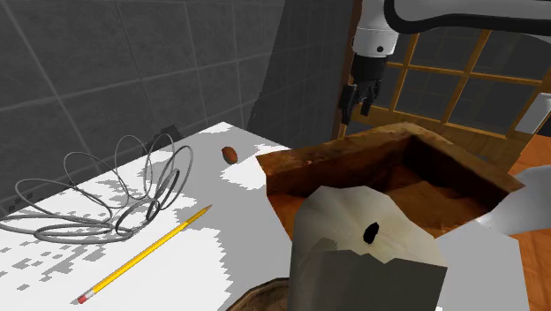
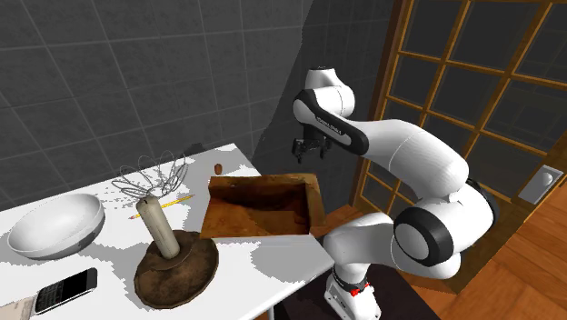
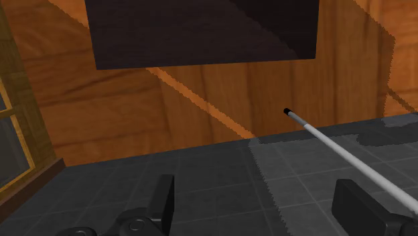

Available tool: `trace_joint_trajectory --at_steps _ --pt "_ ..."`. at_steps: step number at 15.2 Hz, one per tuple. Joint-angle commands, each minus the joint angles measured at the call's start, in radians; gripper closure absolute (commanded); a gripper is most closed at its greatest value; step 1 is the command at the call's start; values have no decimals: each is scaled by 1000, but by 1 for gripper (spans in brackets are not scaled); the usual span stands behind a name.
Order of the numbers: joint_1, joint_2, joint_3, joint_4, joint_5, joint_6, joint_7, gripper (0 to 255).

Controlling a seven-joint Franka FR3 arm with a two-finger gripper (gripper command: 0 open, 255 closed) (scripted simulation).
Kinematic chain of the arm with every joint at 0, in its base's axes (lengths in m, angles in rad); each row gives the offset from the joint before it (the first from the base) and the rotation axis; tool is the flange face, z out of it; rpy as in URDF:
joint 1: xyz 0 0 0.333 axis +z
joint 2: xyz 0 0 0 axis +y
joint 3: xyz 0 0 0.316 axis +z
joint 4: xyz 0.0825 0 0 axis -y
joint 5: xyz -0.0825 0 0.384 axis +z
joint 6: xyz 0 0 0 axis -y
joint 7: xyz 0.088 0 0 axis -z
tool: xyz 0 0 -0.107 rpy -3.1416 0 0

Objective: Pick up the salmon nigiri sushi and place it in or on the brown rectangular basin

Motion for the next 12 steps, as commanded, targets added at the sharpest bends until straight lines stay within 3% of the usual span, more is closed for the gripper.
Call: trace_joint_trajectory --at_steps 1,12 --pt "0 0 0 0 0 0 0 0" --pt "24 226 256 205 113 35 312 0"
